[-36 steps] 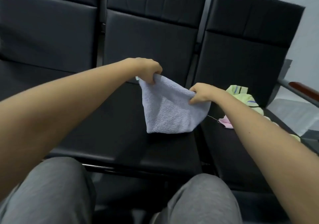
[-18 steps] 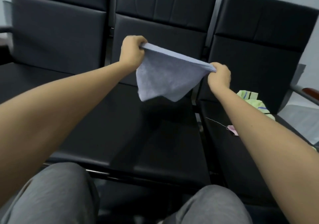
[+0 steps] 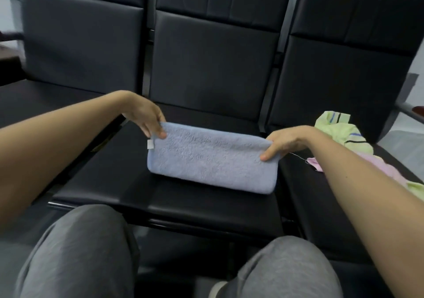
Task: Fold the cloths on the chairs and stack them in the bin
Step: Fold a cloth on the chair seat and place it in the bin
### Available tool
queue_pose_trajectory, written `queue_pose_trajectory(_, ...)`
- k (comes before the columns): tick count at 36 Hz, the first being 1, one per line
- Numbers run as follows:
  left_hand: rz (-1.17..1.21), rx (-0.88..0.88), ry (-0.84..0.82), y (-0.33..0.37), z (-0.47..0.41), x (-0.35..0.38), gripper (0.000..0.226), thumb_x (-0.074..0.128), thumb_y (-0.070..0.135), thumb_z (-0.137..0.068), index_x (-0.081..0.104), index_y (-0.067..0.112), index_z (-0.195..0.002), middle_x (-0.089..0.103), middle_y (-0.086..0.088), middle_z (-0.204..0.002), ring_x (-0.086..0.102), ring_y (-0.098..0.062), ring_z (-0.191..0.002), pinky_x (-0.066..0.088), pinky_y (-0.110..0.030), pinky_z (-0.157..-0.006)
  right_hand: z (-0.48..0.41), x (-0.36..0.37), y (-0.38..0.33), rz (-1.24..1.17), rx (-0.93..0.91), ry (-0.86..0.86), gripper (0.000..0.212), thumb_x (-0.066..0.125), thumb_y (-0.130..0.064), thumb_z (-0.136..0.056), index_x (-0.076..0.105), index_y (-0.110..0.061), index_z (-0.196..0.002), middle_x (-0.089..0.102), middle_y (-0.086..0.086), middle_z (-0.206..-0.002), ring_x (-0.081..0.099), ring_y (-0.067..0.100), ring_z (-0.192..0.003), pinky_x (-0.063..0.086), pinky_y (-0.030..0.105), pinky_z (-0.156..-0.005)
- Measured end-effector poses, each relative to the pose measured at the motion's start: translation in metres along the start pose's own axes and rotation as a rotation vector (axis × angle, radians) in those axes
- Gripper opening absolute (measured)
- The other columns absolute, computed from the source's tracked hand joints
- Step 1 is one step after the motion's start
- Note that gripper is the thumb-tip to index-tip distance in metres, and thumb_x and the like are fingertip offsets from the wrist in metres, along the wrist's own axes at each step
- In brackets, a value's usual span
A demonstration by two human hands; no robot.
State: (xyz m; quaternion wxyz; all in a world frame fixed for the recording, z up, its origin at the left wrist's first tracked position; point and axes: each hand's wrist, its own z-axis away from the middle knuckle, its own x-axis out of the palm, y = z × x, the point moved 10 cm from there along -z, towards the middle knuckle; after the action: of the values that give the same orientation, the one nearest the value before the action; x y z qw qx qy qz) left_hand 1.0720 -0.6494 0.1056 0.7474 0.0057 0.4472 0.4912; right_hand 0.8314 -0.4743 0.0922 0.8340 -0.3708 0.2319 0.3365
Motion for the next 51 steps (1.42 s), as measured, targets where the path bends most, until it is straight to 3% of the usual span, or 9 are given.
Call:
queue_pose_trajectory(9, 0.13, -0.132, 0.384, -0.037, -0.065, -0.003, 0.024, 0.065, 0.024, -0.088, 0.061, 0.009, -0.107, 0.064, -0.004, -0.09, 0.061, -0.015, -0.077, 0.052, -0.023, -0.064, -0.056, -0.014, 0.037, 0.047, 0.118, 0.354, 0.017, 0.067, -0.021, -0.085, 0.063, -0.013, -0.1, 0.062, 0.003, -0.09, 0.059, 0.019, -0.083, 0.05, 0.037, -0.081)
queue_pose_trajectory(15, -0.237, 0.137, 0.758, 0.011, -0.071, -0.02, 0.056, 0.062, 0.026, -0.087, 0.043, 0.013, -0.138, 0.048, -0.01, -0.137, 0.046, -0.029, -0.125, 0.04, -0.038, -0.101, -0.065, -0.021, 0.043, 0.125, 0.172, 0.537, 0.051, 0.063, -0.023, -0.084, 0.046, -0.011, -0.13, 0.053, 0.006, -0.119, 0.055, 0.022, -0.095, 0.048, 0.034, -0.081)
queue_pose_trajectory(20, -0.571, 0.514, 0.322, 0.081, -0.086, 0.074, 0.057, 0.036, 0.053, -0.095, 0.026, 0.035, -0.148, 0.021, 0.005, -0.157, 0.012, -0.015, -0.145, 0.009, -0.036, -0.116, -0.062, -0.031, 0.038, 0.153, 0.19, 0.718, 0.043, 0.051, -0.021, -0.091, 0.045, -0.015, -0.133, 0.051, 0.008, -0.131, 0.053, 0.028, -0.113, 0.047, 0.042, -0.093)
queue_pose_trajectory(23, -0.624, 0.405, 0.194, 0.066, -0.109, 0.111, 0.051, 0.02, 0.051, -0.101, 0.002, 0.046, -0.148, -0.006, 0.009, -0.16, -0.009, -0.014, -0.147, -0.007, -0.04, -0.117, -0.058, -0.035, 0.027, 0.146, 0.153, 0.806, 0.035, 0.049, -0.019, -0.093, 0.052, -0.015, -0.128, 0.053, 0.008, -0.13, 0.053, 0.029, -0.114, 0.045, 0.039, -0.091)
queue_pose_trajectory(28, -0.245, -0.066, 0.492, 0.027, -0.121, 0.077, 0.052, 0.015, 0.053, -0.1, 0.004, 0.043, -0.15, -0.007, 0.003, -0.16, -0.007, -0.027, -0.147, -0.006, -0.05, -0.116, -0.042, -0.037, 0.002, 0.109, 0.029, 0.999, 0.029, 0.047, -0.011, -0.09, 0.059, -0.014, -0.116, 0.053, 0.011, -0.123, 0.052, 0.032, -0.111, 0.042, 0.038, -0.092)
queue_pose_trajectory(34, 0.335, -0.214, 0.389, 0.04, -0.118, 0.074, 0.061, 0.038, 0.032, -0.097, 0.013, 0.022, -0.152, 0.021, -0.012, -0.154, 0.022, -0.036, -0.14, 0.024, -0.049, -0.113, -0.076, 0.015, -0.036, 0.162, -0.252, 0.666, 0.046, 0.049, -0.001, -0.083, 0.052, -0.019, -0.125, 0.045, 0.007, -0.115, 0.049, 0.027, -0.109, 0.044, 0.043, -0.095)
queue_pose_trajectory(38, -0.076, -0.161, 0.67, 0.039, -0.083, 0.024, 0.037, 0.048, 0.011, -0.09, 0.051, 0.011, -0.127, 0.058, -0.011, -0.113, 0.055, -0.03, -0.095, 0.044, -0.033, -0.074, -0.088, 0.044, -0.032, 0.064, -0.284, 0.509, 0.045, 0.046, 0.001, -0.086, 0.05, -0.023, -0.124, 0.04, 0.004, -0.129, 0.046, 0.023, -0.113, 0.043, 0.037, -0.096)
queue_pose_trajectory(45, 0.018, 0.195, 0.61, -0.017, -0.078, 0.037, 0.052, 0.052, 0.002, -0.086, 0.05, 0.027, -0.132, 0.035, -0.003, -0.141, 0.05, -0.023, -0.113, 0.044, -0.032, -0.093, -0.086, 0.059, -0.022, -0.16, -0.32, 0.38, 0.045, 0.053, -0.004, -0.086, 0.045, -0.036, -0.116, 0.029, -0.004, -0.143, 0.026, 0.018, -0.133, 0.027, 0.027, -0.103)
queue_pose_trajectory(51, -0.091, 0.239, 0.463, -0.002, -0.067, 0.066, 0.059, 0.057, 0.043, -0.069, 0.041, 0.058, -0.124, 0.008, 0.003, -0.158, 0.018, -0.03, -0.141, 0.016, -0.053, -0.111, -0.09, 0.067, -0.027, 0.06, -0.248, 0.361, 0.038, 0.057, -0.019, -0.089, 0.05, -0.039, -0.12, 0.023, -0.001, -0.146, 0.018, 0.023, -0.135, 0.017, 0.042, -0.114)
